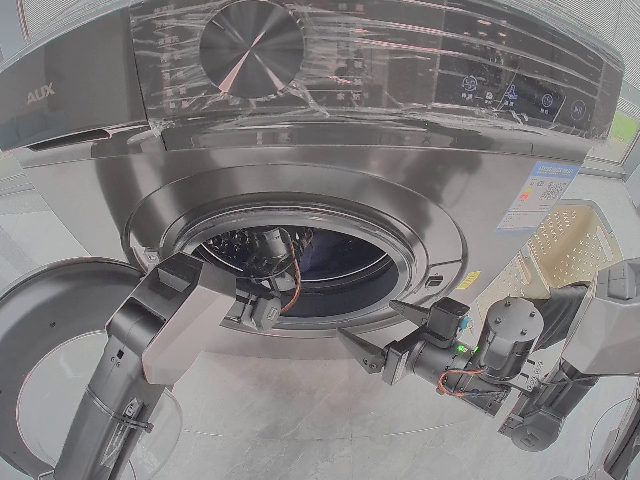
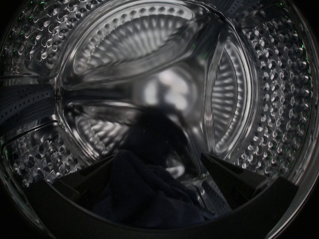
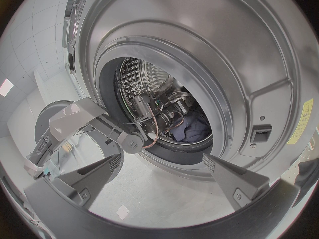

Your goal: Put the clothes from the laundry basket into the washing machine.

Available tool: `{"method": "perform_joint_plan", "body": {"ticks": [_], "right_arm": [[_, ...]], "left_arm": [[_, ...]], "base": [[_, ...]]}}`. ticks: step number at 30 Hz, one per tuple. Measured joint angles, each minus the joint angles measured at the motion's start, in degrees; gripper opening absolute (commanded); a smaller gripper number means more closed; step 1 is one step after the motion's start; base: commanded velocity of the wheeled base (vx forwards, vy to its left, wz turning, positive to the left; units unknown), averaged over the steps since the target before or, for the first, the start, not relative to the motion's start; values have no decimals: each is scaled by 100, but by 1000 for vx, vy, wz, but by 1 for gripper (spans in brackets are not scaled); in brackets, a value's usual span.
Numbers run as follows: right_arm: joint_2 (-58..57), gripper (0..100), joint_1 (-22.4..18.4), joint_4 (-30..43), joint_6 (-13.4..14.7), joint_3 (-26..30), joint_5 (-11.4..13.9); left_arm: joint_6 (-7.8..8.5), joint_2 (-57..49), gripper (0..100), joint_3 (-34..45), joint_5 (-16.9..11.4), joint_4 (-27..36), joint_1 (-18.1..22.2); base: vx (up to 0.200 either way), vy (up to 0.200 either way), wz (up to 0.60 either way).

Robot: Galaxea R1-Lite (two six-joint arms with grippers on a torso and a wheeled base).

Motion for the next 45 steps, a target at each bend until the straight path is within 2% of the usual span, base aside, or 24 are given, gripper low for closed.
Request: {"method": "perform_joint_plan", "body": {"ticks": [5, 11, 22, 31, 34, 37, 42, 45], "right_arm": [[1, 100, -6, 0, 0, 6, -2], [-5, 100, -6, 1, -5, 6, -7], [-115, 100, -11, 4, -13, 158, -10], [-556, 100, 24, 6, -46, 819, 30], [-827, 100, 50, 9, -63, 1119, 6], [-1154, 100, 46, 12, -94, 1415, -87], [-1755, 100, -116, 17, -169, 1815, -227], [-2125, 100, -302, 23, -233, 2038, -268]], "left_arm": [[5, -466, 100, 1020, -112, -112, -177], [7, -1200, 100, 2389, -379, -255, -397], [34, -2348, 100, 4898, -597, -438, -844], [10, -3307, 100, 7047, -839, -994, -1432], [-6, -3668, 100, 7748, -872, -1407, -1601], [-9, -4052, 100, 8413, -863, -1930, -1687], [27, -4763, 100, 9394, -803, -2280, -1810], [108, -5253, 100, 9829, -705, -2361, -1849]], "base": [[0, 0, 0], [0, 0, 0], [0, 0, 0], [0, 0, 0], [0, 0, 0], [0, 0, 0], [0, 0, 0], [-133, 0, 0]]}}
